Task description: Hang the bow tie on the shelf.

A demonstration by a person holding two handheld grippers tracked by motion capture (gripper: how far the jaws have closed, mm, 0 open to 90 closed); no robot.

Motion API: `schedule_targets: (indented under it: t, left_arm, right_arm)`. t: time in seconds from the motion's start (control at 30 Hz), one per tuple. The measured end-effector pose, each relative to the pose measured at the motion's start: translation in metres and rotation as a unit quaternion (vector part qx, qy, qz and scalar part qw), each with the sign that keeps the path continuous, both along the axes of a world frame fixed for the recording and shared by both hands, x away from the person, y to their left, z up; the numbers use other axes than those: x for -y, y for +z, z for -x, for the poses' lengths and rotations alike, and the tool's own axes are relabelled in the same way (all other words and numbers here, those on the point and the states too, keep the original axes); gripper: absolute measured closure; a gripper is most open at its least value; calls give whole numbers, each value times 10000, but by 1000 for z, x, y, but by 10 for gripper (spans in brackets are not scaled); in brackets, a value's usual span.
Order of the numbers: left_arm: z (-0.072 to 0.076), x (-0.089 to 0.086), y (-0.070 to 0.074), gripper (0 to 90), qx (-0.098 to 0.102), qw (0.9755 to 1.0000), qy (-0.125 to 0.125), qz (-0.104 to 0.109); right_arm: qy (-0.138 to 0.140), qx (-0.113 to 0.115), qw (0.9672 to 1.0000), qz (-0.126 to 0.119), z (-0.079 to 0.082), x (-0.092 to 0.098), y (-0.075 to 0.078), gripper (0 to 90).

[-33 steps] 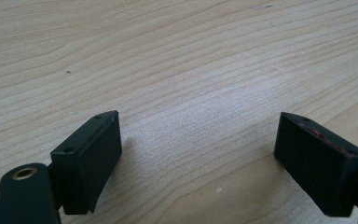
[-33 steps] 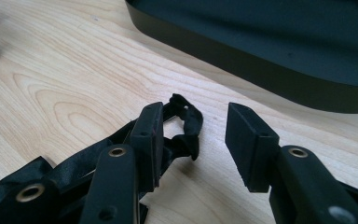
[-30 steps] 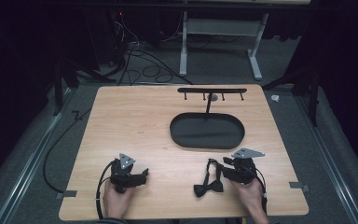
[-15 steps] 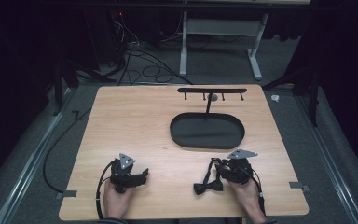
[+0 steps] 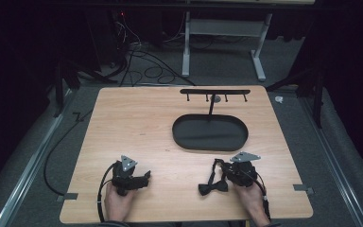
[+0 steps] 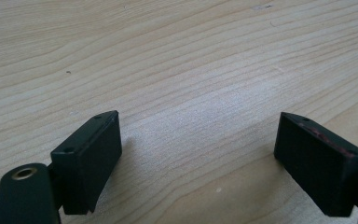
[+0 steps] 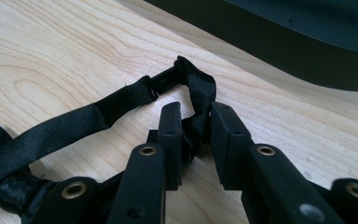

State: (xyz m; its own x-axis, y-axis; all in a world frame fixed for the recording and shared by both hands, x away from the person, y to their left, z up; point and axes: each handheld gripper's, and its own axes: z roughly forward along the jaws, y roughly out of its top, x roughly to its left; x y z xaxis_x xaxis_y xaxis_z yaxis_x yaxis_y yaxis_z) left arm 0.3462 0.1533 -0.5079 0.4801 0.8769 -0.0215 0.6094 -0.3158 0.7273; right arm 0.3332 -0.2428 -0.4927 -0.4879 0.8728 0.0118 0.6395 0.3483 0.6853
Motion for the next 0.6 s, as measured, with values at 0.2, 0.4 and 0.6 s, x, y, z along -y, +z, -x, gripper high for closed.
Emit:
schedule_targets:
  t: [0.2,0.4,0.6]
  left_arm:
    - [0,0,0,153,0,10000,0,0]
    - [0,0,0,153,0,10000,-1,0]
    - [0,0,0,153,1,10000,1,1]
  right_arm:
    - [53,170,9998,-58,2,-2,12,776]
    - [142,395,9991,-31,1,-3,31,778]
    - [202,549,9983,-8,0,-1,47,778]
